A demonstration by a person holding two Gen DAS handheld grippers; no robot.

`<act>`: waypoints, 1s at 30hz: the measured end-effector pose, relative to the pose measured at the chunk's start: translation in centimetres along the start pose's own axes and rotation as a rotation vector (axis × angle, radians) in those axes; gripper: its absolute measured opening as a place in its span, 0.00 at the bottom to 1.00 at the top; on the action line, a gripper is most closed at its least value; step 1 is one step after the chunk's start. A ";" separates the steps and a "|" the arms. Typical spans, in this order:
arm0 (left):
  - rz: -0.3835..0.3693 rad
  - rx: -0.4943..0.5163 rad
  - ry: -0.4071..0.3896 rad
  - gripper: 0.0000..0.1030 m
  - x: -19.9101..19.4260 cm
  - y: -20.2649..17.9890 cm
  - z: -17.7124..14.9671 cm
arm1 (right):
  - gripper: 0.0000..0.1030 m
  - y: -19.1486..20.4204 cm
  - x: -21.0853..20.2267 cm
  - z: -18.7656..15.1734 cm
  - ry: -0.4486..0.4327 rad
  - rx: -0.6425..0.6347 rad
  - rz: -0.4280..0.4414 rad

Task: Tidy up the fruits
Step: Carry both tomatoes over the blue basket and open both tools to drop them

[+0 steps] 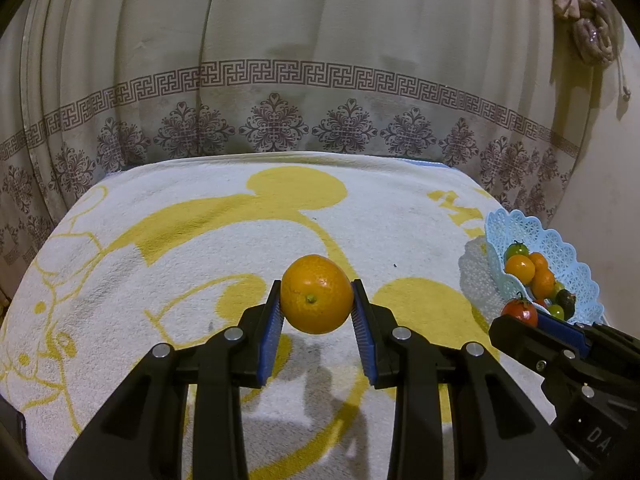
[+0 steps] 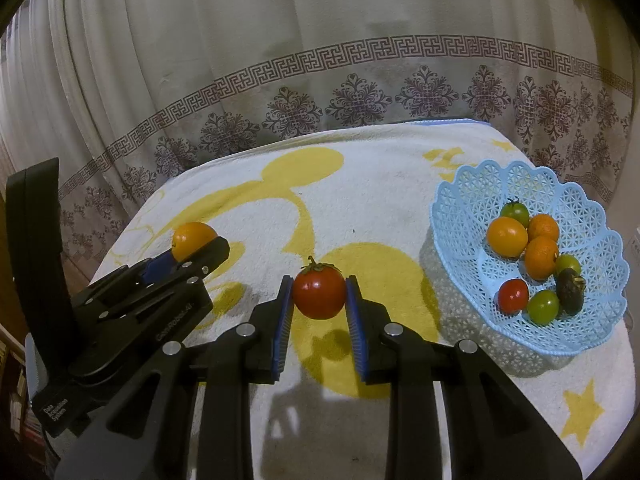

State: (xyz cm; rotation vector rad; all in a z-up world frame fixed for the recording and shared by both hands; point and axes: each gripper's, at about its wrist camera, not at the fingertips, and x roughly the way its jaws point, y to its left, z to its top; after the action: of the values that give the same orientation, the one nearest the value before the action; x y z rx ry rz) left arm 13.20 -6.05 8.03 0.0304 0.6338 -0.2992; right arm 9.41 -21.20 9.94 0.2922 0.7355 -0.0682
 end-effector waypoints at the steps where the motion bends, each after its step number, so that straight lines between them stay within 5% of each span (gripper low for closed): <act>1: 0.000 0.000 0.000 0.32 0.0 0.0 0.0 | 0.26 0.0 0.0 0.0 0.000 0.000 0.000; 30: -0.057 0.088 0.018 0.32 -0.8 -4.4 -0.1 | 0.26 -7.6 -4.4 -0.8 -0.081 0.129 -0.047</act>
State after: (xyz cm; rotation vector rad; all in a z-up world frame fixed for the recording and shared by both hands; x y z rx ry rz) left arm 11.29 -10.04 8.65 0.1001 0.6394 -0.3821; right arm 4.36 -28.45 10.52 0.3932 0.6587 -0.1716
